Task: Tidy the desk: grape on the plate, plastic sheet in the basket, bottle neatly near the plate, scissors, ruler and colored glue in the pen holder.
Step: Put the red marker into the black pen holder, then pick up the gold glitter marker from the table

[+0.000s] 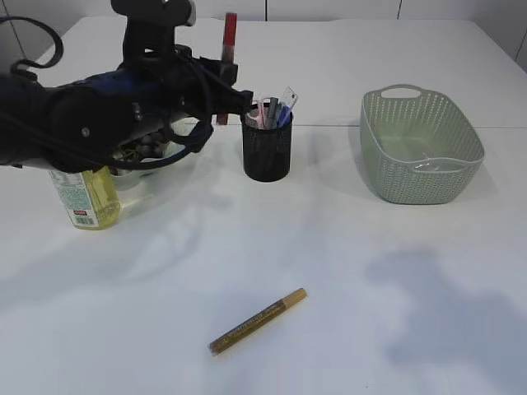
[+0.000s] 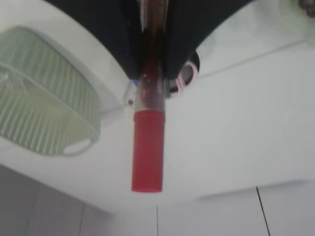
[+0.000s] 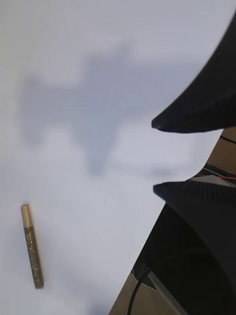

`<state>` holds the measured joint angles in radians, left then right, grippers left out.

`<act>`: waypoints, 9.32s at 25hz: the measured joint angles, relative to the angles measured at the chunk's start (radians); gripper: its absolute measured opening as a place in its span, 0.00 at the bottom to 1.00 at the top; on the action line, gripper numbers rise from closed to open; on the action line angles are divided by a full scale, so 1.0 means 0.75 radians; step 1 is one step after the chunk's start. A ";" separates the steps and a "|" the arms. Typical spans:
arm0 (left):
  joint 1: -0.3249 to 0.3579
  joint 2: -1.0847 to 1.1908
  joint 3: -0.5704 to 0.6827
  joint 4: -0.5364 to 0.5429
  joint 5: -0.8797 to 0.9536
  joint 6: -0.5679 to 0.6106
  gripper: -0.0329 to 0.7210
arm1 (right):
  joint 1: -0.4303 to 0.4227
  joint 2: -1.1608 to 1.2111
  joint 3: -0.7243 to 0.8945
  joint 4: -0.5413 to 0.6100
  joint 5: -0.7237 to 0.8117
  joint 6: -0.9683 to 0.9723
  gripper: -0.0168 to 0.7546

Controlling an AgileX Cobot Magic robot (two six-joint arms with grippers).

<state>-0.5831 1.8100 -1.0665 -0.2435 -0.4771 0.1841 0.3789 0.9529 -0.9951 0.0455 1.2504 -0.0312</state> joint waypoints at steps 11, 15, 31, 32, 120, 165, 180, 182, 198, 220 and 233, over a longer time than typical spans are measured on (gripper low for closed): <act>0.000 0.269 -0.271 0.012 -0.196 -0.006 0.18 | 0.000 0.000 0.000 -0.128 0.000 -0.002 0.38; 0.000 0.392 -0.403 0.020 -0.196 -0.006 0.18 | 0.000 0.000 0.000 -0.132 -0.003 -0.005 0.38; 0.071 0.563 -0.546 0.060 -0.196 -0.029 0.18 | 0.000 0.000 0.000 -0.170 -0.003 -0.005 0.38; 0.071 0.563 -0.546 0.069 -0.196 -0.029 0.18 | 0.000 0.000 0.000 -0.170 -0.005 -0.005 0.38; -0.231 0.081 -0.678 0.159 2.260 -0.209 0.41 | 0.000 0.131 0.000 -0.026 -0.004 0.176 0.38; -0.338 0.497 -0.678 0.359 2.011 -0.230 0.41 | 0.000 0.137 0.000 -0.040 -0.004 0.012 0.38; -0.330 0.545 -0.678 0.312 2.016 -0.230 0.41 | 0.000 0.137 0.000 -0.037 -0.004 0.009 0.38; -0.330 0.550 -0.678 0.306 2.016 -0.230 0.41 | 0.000 0.137 0.000 -0.037 -0.004 0.009 0.38; -0.330 0.552 -0.678 0.298 2.013 -0.230 0.41 | 0.000 0.137 0.000 -0.037 -0.004 0.009 0.38; -0.337 0.579 -0.678 0.325 1.967 -0.279 0.41 | 0.000 0.137 0.000 -0.037 -0.004 0.009 0.38; -0.337 0.590 -0.678 0.354 1.953 -0.281 0.34 | 0.000 0.137 0.000 -0.037 -0.004 0.009 0.38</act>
<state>-0.8359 2.2522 -1.5752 0.0223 0.9876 -0.0263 0.3789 1.0559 -0.9951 0.0175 1.2476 -0.0246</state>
